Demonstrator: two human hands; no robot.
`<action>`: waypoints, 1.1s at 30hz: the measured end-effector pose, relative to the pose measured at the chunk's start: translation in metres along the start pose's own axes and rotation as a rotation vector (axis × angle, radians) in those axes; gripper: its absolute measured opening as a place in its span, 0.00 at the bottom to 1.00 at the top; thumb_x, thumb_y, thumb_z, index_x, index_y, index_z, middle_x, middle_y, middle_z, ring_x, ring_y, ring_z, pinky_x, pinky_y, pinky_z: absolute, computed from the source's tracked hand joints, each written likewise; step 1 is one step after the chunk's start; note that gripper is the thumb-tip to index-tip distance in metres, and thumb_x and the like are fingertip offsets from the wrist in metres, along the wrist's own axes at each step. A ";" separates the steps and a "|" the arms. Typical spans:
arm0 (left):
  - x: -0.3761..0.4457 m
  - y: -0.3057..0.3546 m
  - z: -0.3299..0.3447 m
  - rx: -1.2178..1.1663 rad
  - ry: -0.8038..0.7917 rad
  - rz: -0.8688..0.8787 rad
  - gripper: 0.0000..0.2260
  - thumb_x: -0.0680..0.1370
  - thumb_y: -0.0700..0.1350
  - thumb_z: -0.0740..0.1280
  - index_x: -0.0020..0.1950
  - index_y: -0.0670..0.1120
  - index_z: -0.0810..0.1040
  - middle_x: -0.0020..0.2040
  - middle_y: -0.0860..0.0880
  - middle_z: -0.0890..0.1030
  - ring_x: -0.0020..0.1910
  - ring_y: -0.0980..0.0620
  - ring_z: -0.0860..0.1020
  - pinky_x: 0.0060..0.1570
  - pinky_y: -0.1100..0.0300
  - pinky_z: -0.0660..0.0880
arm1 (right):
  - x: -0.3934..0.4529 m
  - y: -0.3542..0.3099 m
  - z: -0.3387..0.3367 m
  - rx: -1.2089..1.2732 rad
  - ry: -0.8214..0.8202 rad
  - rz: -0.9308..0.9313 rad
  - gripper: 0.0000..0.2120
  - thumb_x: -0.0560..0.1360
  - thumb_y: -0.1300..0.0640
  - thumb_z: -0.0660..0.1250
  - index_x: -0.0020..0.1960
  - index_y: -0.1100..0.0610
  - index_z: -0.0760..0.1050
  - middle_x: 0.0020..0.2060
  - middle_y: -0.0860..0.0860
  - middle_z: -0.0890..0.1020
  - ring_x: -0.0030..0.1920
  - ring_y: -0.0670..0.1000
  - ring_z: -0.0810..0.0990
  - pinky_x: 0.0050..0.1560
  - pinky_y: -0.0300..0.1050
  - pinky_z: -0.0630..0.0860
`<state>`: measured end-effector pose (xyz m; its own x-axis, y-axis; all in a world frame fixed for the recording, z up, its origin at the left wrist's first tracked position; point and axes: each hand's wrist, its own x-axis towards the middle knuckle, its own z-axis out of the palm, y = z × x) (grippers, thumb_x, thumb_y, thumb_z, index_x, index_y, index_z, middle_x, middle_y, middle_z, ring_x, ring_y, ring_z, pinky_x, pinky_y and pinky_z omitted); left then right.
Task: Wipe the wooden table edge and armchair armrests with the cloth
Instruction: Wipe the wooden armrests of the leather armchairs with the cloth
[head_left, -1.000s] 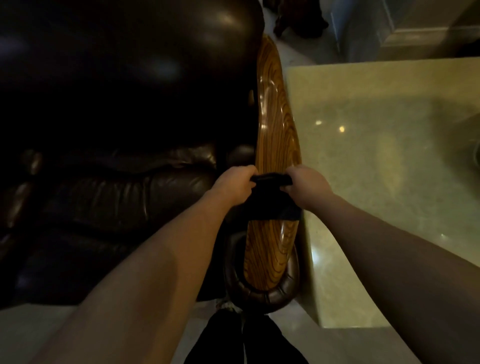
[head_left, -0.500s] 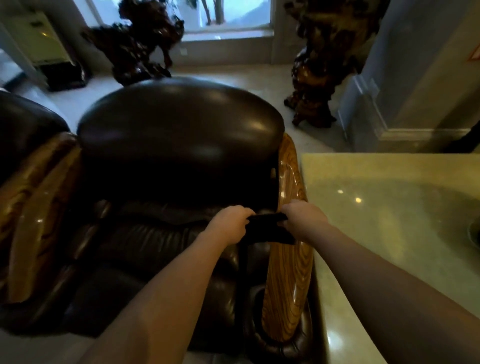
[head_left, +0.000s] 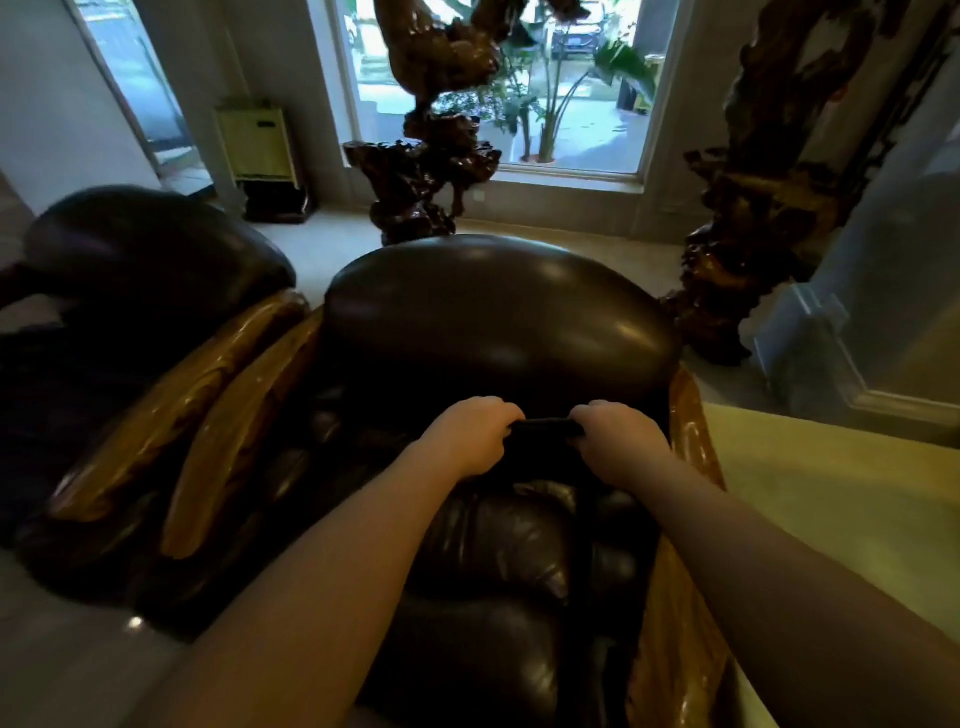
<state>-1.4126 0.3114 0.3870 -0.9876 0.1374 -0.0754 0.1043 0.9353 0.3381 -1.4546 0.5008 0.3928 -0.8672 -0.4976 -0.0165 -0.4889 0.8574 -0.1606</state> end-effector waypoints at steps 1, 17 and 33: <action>-0.012 -0.016 -0.006 0.001 0.000 -0.014 0.13 0.78 0.43 0.62 0.62 0.53 0.74 0.52 0.53 0.76 0.48 0.55 0.75 0.44 0.61 0.71 | 0.001 -0.021 0.003 -0.011 -0.006 -0.012 0.05 0.77 0.54 0.63 0.52 0.51 0.76 0.43 0.48 0.74 0.43 0.51 0.76 0.40 0.46 0.73; -0.244 -0.243 -0.054 -0.207 0.072 -0.454 0.14 0.78 0.42 0.62 0.62 0.55 0.74 0.50 0.53 0.76 0.47 0.54 0.76 0.44 0.58 0.75 | 0.047 -0.327 0.082 0.017 -0.222 -0.356 0.04 0.76 0.51 0.64 0.42 0.46 0.74 0.38 0.44 0.77 0.37 0.45 0.76 0.31 0.41 0.70; -0.251 -0.417 -0.069 -0.260 -0.052 -0.719 0.12 0.78 0.42 0.62 0.58 0.58 0.75 0.46 0.55 0.77 0.42 0.57 0.78 0.41 0.59 0.77 | 0.176 -0.462 0.158 0.177 -0.420 -0.517 0.06 0.78 0.52 0.64 0.51 0.50 0.77 0.43 0.48 0.79 0.43 0.49 0.79 0.46 0.50 0.81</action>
<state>-1.2163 -0.1354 0.3302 -0.7949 -0.4547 -0.4017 -0.5988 0.6945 0.3988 -1.3663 -0.0031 0.3077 -0.3991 -0.8764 -0.2697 -0.7762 0.4794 -0.4095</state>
